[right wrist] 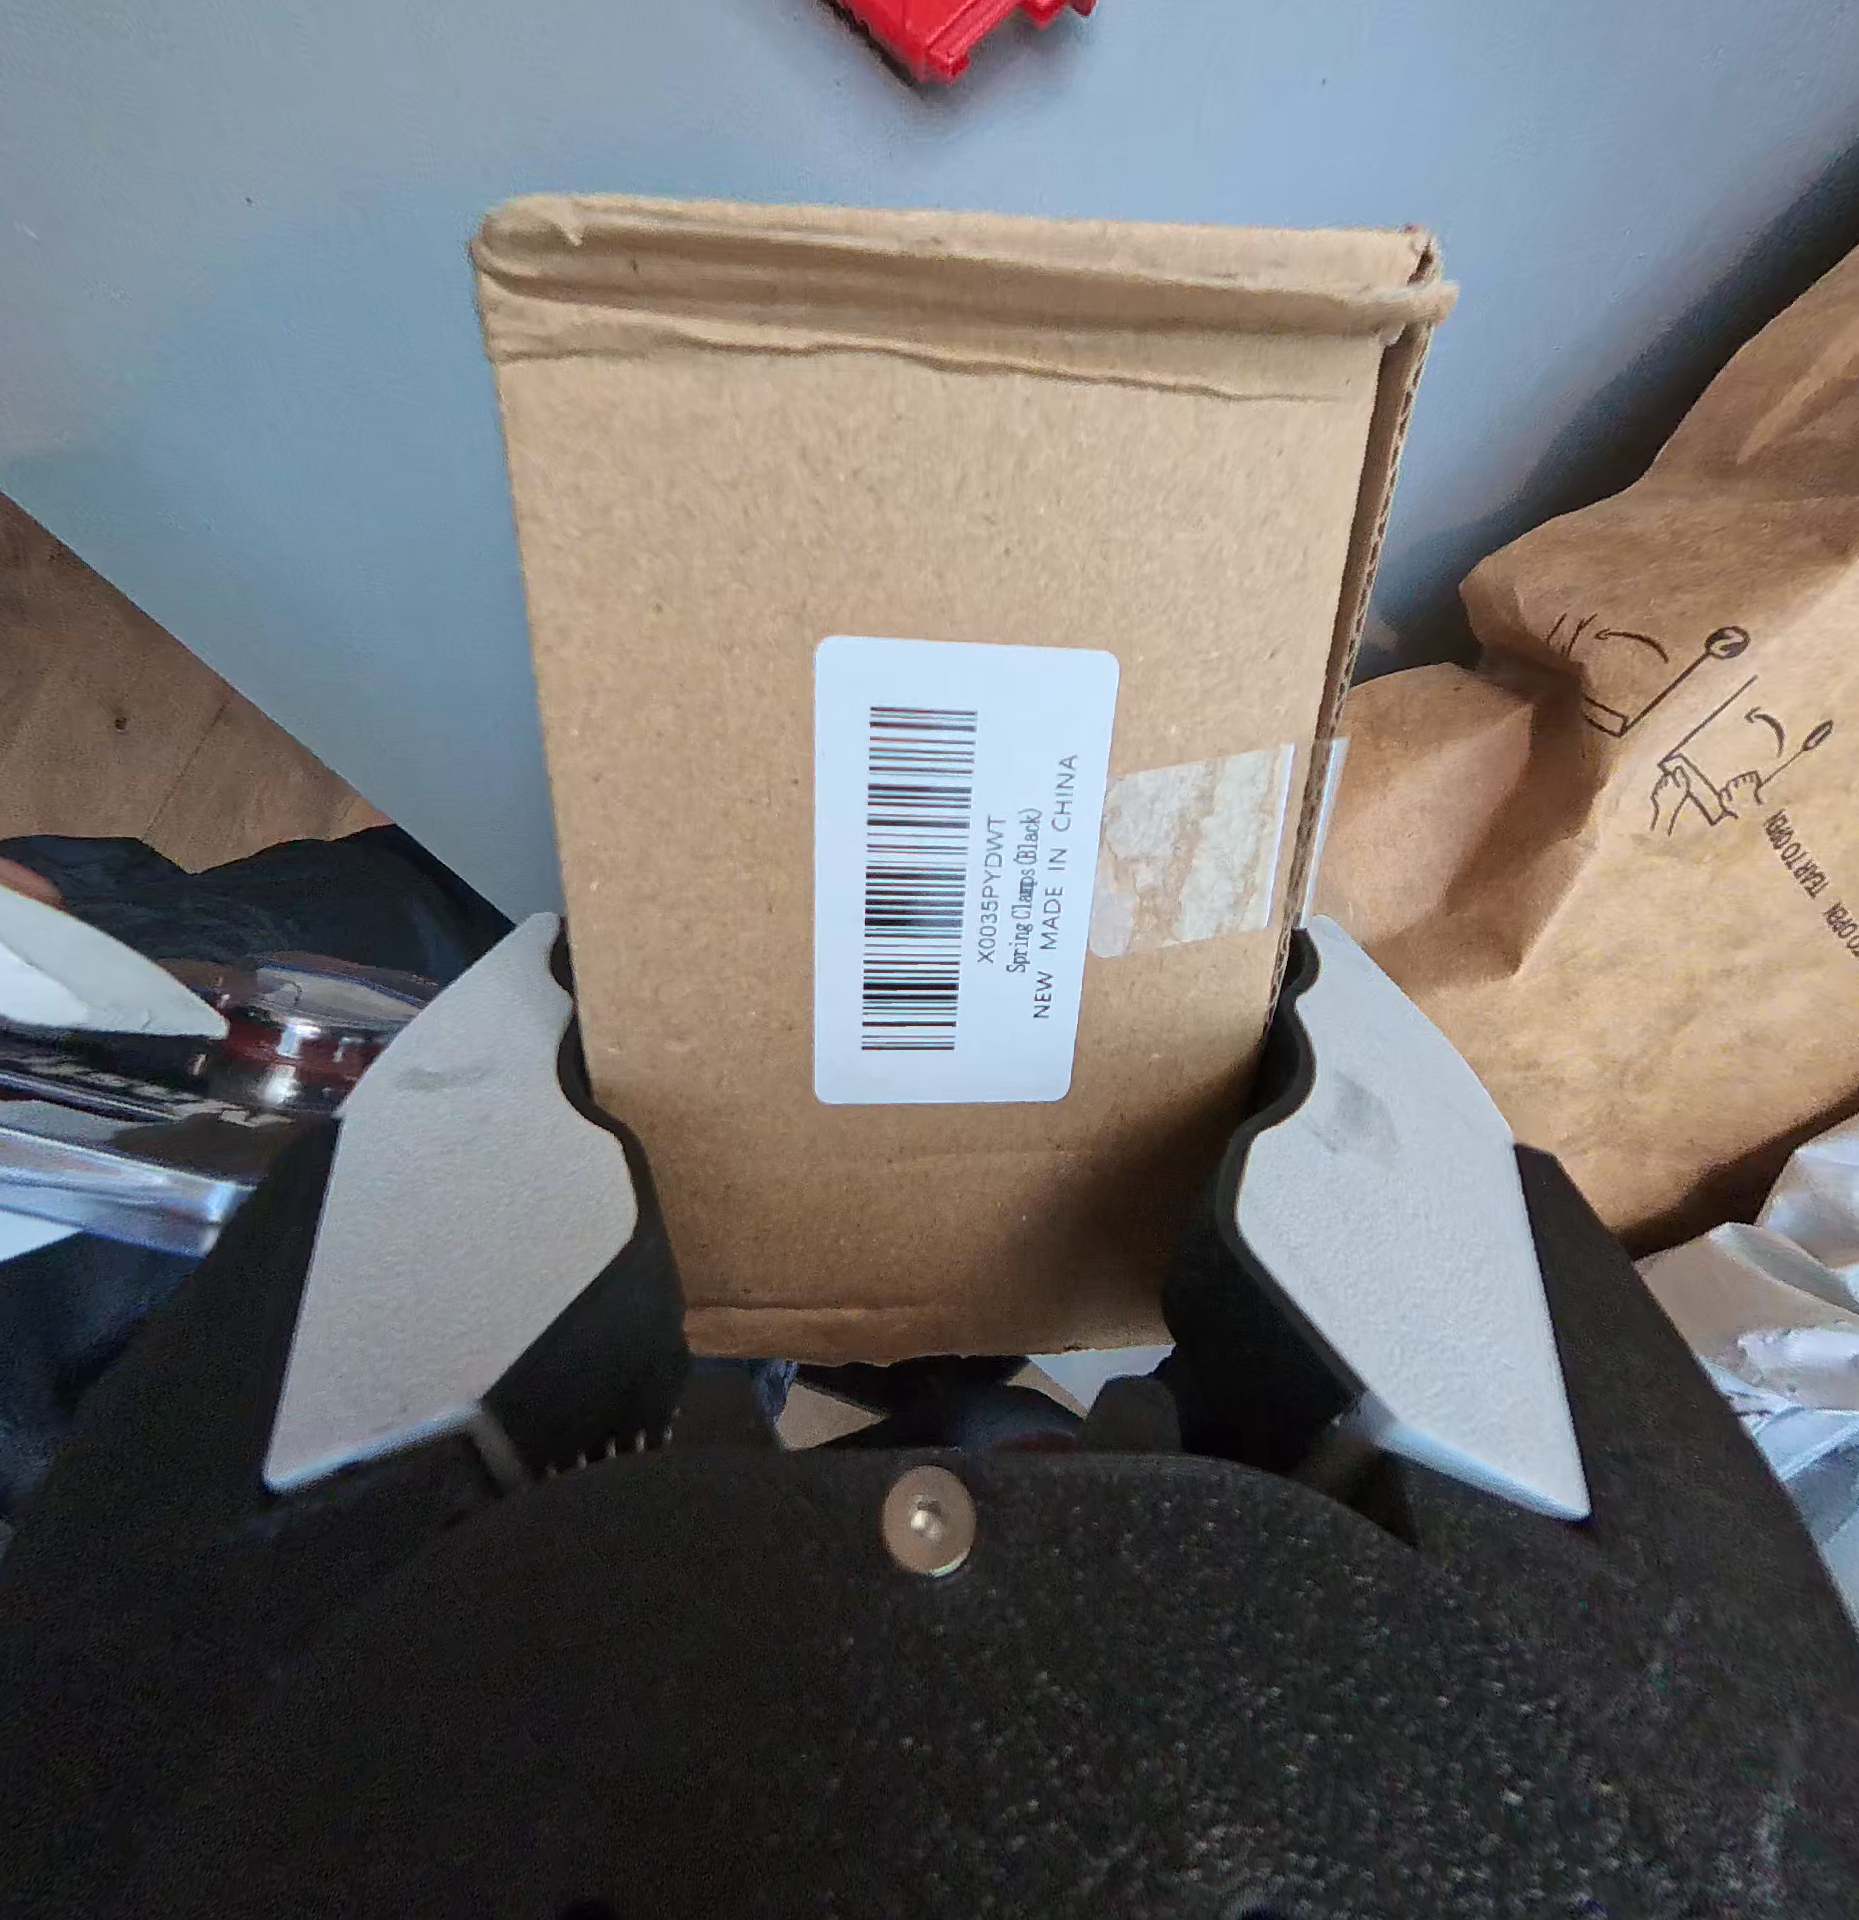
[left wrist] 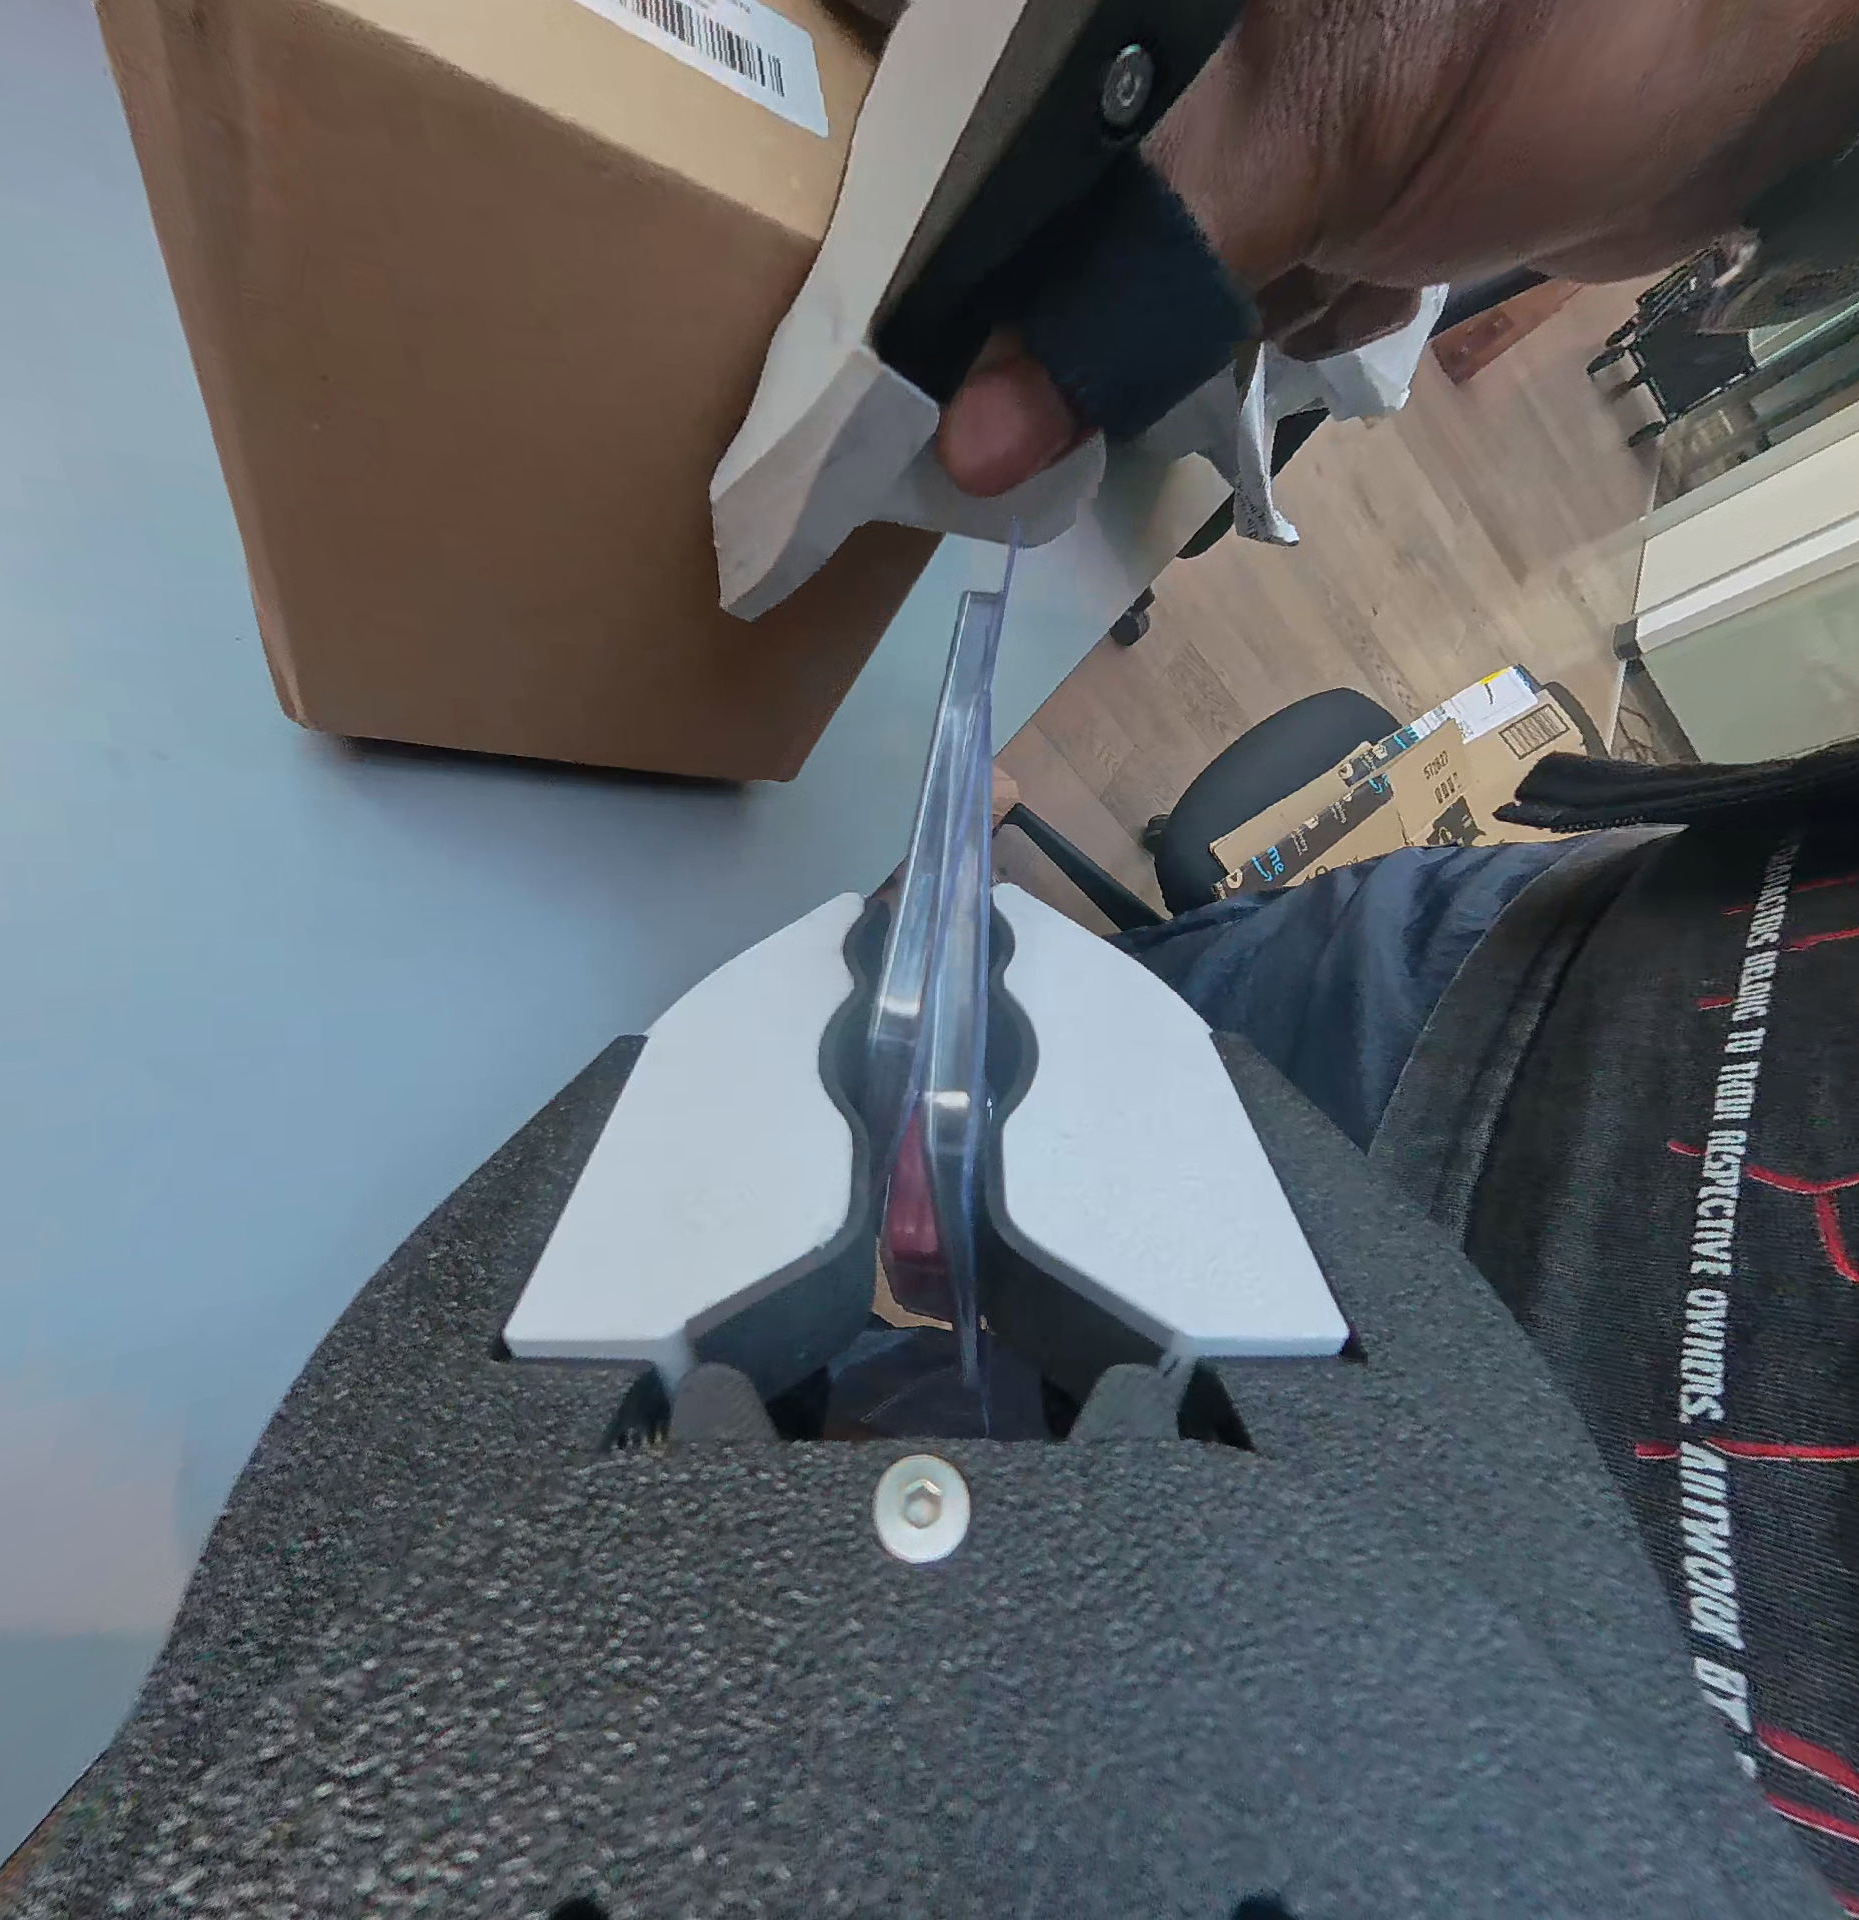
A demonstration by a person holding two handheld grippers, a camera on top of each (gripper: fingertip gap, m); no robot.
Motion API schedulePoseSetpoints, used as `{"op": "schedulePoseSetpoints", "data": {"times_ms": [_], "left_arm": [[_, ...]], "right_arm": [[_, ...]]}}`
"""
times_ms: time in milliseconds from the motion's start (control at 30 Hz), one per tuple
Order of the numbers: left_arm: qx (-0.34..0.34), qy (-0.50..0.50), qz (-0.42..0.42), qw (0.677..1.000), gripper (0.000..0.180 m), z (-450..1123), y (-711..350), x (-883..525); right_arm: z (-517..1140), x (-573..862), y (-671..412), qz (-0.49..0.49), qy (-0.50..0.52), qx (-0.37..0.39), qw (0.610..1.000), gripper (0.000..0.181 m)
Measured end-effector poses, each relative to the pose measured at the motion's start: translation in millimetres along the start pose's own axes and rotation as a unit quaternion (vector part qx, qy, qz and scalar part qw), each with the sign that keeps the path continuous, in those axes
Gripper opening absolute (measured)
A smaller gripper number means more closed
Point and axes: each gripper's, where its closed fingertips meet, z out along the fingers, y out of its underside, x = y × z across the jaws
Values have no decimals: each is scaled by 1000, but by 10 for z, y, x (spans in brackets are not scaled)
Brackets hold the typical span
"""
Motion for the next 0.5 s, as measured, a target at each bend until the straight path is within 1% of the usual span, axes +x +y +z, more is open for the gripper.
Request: {"op": "schedulePoseSetpoints", "data": {"times_ms": [133, 233, 400, 500], "left_arm": [[4, -2, -12, 1000, 17, -13, -21, -31], [8, -3, -27, 1000, 18, -22, -54, -54], [9, 1, -43, 999, 17, -24, -116, -51], [9, 8, -45, 999, 17, -29, -153, -22]], "right_arm": [[-88, -19, 35, 6, -4, 16, 1000, 121], [-184, -20, 79, 29, -12, 30, 999, 121], [-461, 30, 168, 111, -40, 72, 990, 120], [-686, 116, 242, 187, -66, 110, 974, 120]]}}
